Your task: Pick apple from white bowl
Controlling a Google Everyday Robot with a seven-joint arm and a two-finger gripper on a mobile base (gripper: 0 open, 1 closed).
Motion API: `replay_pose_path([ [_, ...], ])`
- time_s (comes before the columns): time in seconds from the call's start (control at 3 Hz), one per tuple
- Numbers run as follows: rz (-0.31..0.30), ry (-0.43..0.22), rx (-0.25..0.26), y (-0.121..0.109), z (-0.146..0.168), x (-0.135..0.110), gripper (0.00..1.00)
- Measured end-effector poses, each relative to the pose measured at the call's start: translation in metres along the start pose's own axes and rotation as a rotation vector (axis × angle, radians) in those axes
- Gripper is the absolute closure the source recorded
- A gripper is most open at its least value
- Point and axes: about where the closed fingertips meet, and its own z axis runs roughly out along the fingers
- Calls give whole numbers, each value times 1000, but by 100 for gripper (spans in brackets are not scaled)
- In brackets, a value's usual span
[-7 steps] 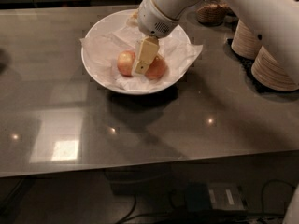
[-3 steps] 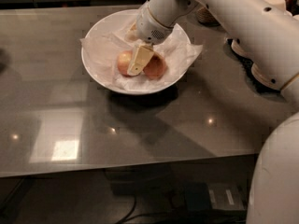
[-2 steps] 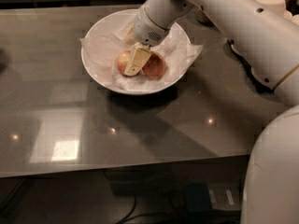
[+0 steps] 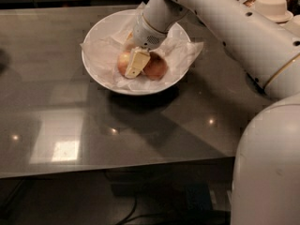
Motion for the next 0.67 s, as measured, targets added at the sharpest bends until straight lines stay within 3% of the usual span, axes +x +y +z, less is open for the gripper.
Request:
replay_pose_path([
  [0.67, 16, 11, -22, -1, 9, 11, 18],
])
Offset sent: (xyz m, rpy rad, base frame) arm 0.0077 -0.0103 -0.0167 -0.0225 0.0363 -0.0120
